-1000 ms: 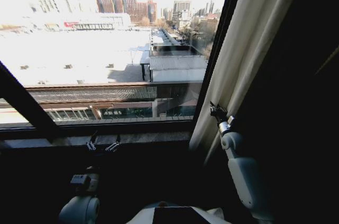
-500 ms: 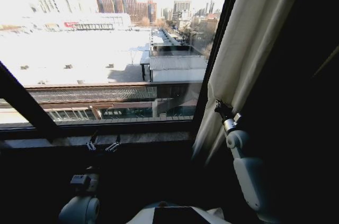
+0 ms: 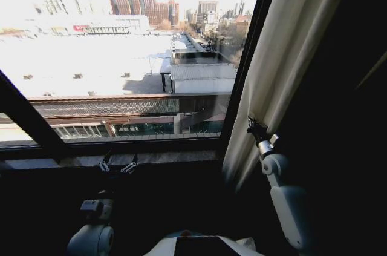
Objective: Open the curtains by pulling them apart, changing their state from closed to fully open.
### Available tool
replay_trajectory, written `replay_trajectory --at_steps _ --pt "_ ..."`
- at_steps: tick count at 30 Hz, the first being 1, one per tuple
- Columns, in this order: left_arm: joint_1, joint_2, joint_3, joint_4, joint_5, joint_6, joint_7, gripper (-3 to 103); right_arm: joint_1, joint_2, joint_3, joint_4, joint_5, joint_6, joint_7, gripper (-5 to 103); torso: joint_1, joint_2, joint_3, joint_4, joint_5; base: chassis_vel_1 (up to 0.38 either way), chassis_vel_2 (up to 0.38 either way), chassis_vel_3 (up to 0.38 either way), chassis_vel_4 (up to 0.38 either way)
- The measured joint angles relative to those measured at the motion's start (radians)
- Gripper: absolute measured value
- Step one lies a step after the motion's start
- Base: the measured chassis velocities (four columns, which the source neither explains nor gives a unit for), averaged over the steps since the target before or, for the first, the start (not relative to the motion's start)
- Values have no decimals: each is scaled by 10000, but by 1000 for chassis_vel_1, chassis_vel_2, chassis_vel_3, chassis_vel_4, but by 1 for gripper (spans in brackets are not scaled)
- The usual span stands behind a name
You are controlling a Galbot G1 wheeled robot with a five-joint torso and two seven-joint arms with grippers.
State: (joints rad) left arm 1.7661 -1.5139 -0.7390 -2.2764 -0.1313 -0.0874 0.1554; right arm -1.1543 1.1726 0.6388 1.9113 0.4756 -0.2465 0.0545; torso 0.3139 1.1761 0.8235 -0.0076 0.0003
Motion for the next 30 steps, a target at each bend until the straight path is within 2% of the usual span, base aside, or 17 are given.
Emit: replay_trajectory --at_steps 15,30 --pt "-54 15 32 112 -5 -63 0 100 -92 -13 41 55 42 -19 -42 0 0 0 0 1 -2 -43 -40 46 40" --pt "-72 65 83 252 -28 -137 4 100 -273 38 76 92 1 8 -36 0 1 0 1 -1 -4 -217 -207 219 218"
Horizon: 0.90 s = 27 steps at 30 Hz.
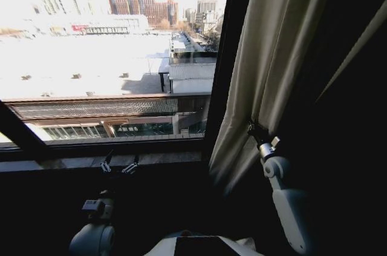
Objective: Open the curtains by pulling them apart, changing their state from closed to fully open.
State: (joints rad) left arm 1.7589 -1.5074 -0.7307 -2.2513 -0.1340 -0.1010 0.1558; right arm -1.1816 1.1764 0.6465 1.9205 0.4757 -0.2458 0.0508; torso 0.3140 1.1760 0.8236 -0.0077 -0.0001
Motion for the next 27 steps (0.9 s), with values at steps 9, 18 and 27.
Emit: replay_trajectory --at_steps 9,18,27 --pt "47 -2 -38 -5 -2 -60 9 100 281 9 294 -829 -259 197 -16 0 -1 0 0 3 2 -52 -56 49 51" --pt "71 -16 -60 -22 -35 -126 3 100 690 -234 889 -2804 -380 759 -70 0 -1 2 -3 2 -3 0 0 0 0" --pt "76 -17 -116 -53 -82 -141 -7 100 1388 -441 1382 -4623 -449 1198 -12 0 -1 3 -3 3 -4 0 0 0 0"
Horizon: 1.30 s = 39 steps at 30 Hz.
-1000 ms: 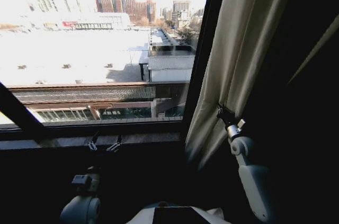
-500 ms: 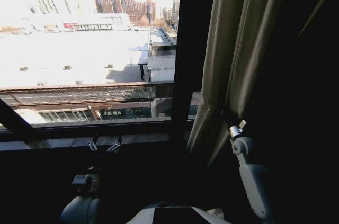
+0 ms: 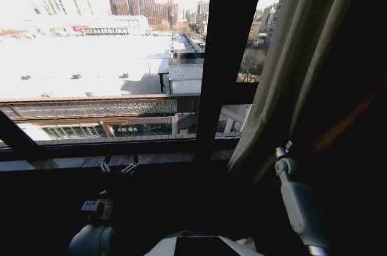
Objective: Open the curtains by pulling them apart, changing their state from closed to fully open.
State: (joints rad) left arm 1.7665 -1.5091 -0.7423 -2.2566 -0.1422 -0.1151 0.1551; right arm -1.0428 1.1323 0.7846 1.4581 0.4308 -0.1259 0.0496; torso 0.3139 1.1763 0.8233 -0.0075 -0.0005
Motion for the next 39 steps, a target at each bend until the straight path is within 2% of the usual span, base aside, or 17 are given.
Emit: replay_trajectory --at_steps 5,6,8,11,14,15,16,17,19,20,23,24,26,27,29,32,39 --pt "-13 -5 -7 26 -18 -3 -7 100 -18 -42 23 -106 -325 -33 132 0 -1 -2 5 -2 11 0 0 0 0" --pt "-25 -2 -9 34 -18 -5 -11 100 -55 -34 1 -42 -517 -36 138 5 0 -6 9 -9 46 0 0 0 0" --pt "-44 -17 30 34 -18 0 -7 100 -210 -10 -47 428 -709 10 147 16 3 -6 8 -6 11 0 0 0 0" --pt "-51 -23 51 34 -16 10 -8 100 -546 78 -165 1094 -736 -65 114 21 4 -6 7 -3 15 0 0 0 0" --pt "-46 -25 60 21 -10 27 -8 100 -1261 246 -402 2411 -651 -338 -79 37 2 -5 5 -2 6 0 0 0 0" --pt "-45 -27 60 16 -9 30 -8 100 -1352 270 -439 2582 -622 -369 -94 37 2 -4 4 -3 3 0 0 0 0" --pt "-41 -28 61 -12 -7 37 -9 100 -1670 362 -575 3237 -498 -482 -133 43 1 -3 3 -3 6 0 0 0 0" --pt "-41 -28 61 -12 -7 37 -9 100 -1670 362 -575 3237 -498 -482 -133 43 1 -3 3 -3 6 0 0 0 0" --pt "-26 -33 46 -102 -17 60 -11 100 -2247 507 -779 4440 -362 -802 -144 54 0 -3 2 0 6 0 0 0 0" --pt "-26 -33 46 -102 -17 60 -11 100 -2247 507 -779 4440 -362 -802 -144 54 0 -3 2 0 6 0 0 0 0" --pt "-16 -31 13 -207 -144 121 -17 100 -3050 634 -1017 5953 -350 -1193 -198 70 1 -3 3 -1 5 0 0 0 0" --pt "-16 -31 13 -207 -144 121 -17 100 -3050 634 -1017 5953 -350 -1193 -198 70 1 -3 3 -1 5 0 0 0 0" --pt "-17 -29 -1 -258 -221 192 -20 100 -3488 704 -1155 6674 -463 -1276 -249 81 1 -3 2 -2 6 0 0 0 0" --pt "-18 -29 -11 -279 -254 212 -24 100 -3704 736 -1241 6981 -497 -1286 -250 81 1 -3 2 -2 4 0 0 0 0" --pt "-25 -34 -31 -328 -304 241 -38 100 -4095 813 -1437 7441 -573 -1288 -228 91 0 -2 1 -2 4 0 0 0 0" --pt "-35 -54 -34 -360 -346 269 -64 100 -4424 928 -1665 7694 -807 -1256 -167 99 0 -1 1 -3 3 0 0 0 0" --pt "-11 -68 -62 -364 -355 284 -78 100 -4516 1164 -1892 7264 -1742 -856 -156 100 0 -2 2 -2 8 0 0 0 0"
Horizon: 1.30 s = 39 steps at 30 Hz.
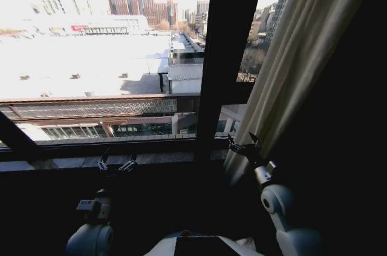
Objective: Open the curtains by pulling them apart, changing their state from closed to fully open.
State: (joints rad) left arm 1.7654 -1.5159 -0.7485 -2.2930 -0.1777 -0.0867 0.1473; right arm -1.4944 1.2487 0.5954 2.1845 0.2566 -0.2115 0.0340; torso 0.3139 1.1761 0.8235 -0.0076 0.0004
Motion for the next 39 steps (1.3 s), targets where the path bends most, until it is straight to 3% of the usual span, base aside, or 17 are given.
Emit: replay_trajectory --at_steps 10,20,39 --pt "-95 -46 63 88 39 51 -5 100 22 0 1 -373 -338 555 -72 100 0 0 0 0 -2 0 0 0 0" --pt "-86 -65 44 155 98 38 -5 100 24 34 -41 -440 -505 651 2 100 1 0 1 0 -1 59 50 -63 -60" --pt "-53 -138 50 118 154 2 -1 100 -9 0 -99 -393 -758 768 -170 100 0 -1 1 0 -2 273 281 -272 -279"
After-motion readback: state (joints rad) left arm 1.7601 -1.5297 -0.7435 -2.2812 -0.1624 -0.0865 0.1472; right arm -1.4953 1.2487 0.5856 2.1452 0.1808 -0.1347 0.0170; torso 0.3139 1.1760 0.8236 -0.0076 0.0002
